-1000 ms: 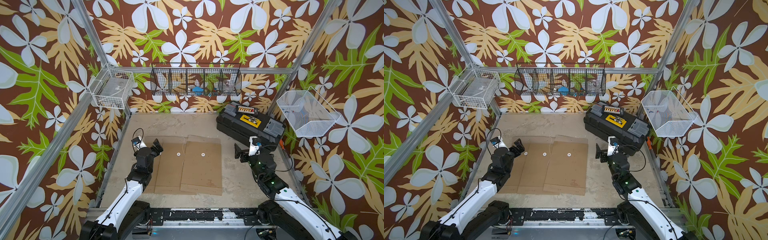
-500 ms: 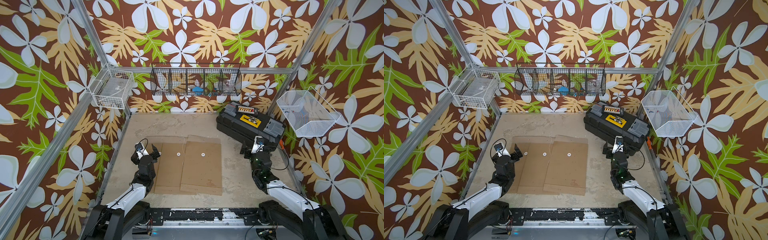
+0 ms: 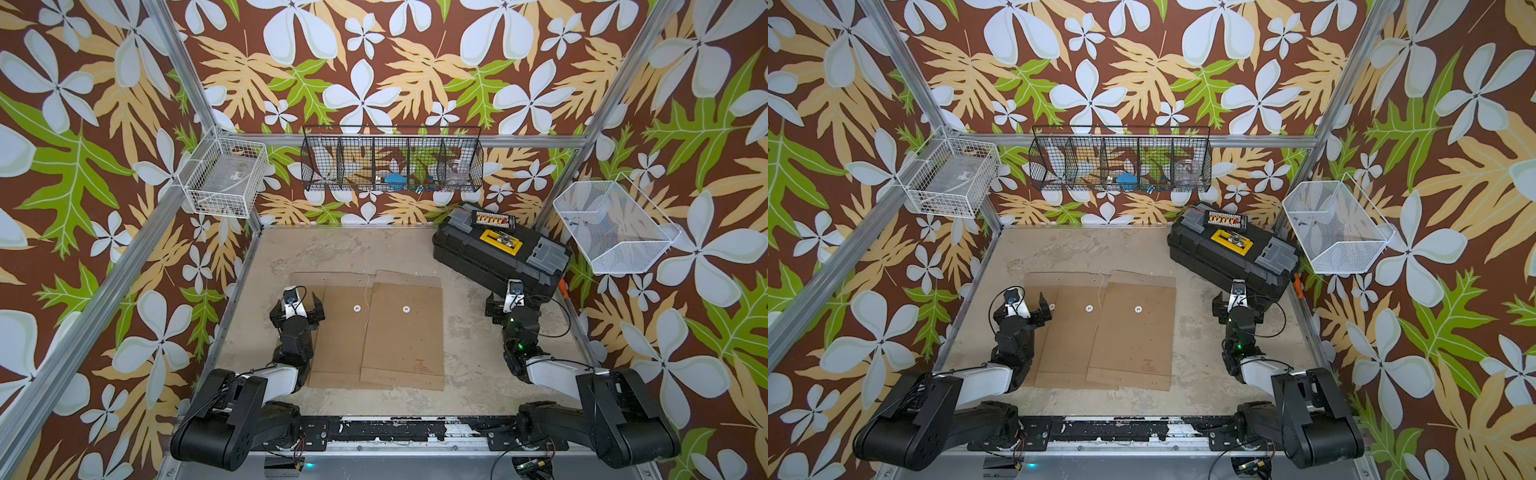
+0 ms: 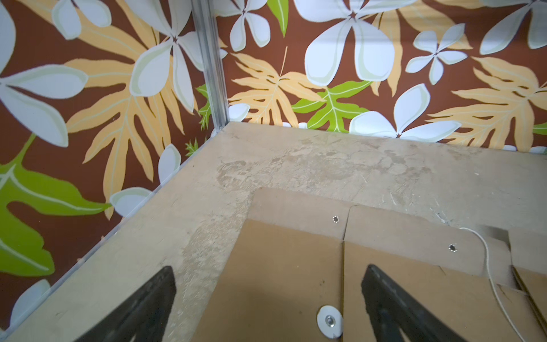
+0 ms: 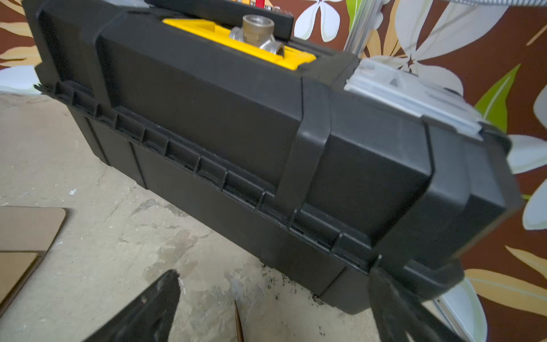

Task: Open the file bag
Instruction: Reset both arms

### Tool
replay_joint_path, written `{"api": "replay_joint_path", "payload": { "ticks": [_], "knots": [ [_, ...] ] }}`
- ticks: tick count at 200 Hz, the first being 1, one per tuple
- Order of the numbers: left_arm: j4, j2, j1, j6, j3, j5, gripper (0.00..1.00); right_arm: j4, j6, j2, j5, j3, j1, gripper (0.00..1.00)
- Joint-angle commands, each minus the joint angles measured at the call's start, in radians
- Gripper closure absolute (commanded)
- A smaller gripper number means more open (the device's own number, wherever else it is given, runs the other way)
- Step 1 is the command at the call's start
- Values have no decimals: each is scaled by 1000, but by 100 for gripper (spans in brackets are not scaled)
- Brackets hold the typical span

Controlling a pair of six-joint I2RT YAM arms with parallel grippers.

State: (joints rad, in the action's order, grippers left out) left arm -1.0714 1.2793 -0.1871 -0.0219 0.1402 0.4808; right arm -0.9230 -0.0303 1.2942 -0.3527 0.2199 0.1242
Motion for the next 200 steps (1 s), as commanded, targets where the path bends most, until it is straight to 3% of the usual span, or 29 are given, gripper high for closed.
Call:
{"api": "replay_joint_path", "payload": {
  "ticks": [1, 18, 65, 78, 90, 103, 120, 200],
  "knots": [
    [-212, 56, 2, 25, -31, -73, 0, -102, 10, 24, 34, 1, -12, 0],
    [-321, 118, 3, 39, -51, -99, 0, -84, 12, 32, 60, 15, -20, 0],
    [-270, 136, 32, 10, -31, -131, 0, -203, 16, 66, 153, -13, -21, 0],
    [-345, 193, 35, 25, -28, -131, 0, -231, 11, 80, 166, -25, -21, 0],
    [-231, 152, 44, -2, -9, -147, 0, -279, 7, 104, 176, -41, -21, 0],
    [-292, 186, 50, 2, -8, -145, 0, -388, 1, 152, 178, -76, -20, 0],
    [-228, 167, 59, -18, 4, -149, 0, -462, 12, 193, 143, -98, -20, 0],
    [-256, 172, 59, -21, -4, -138, 0, -349, 30, 187, 178, -49, -38, 0]
  ]
}}
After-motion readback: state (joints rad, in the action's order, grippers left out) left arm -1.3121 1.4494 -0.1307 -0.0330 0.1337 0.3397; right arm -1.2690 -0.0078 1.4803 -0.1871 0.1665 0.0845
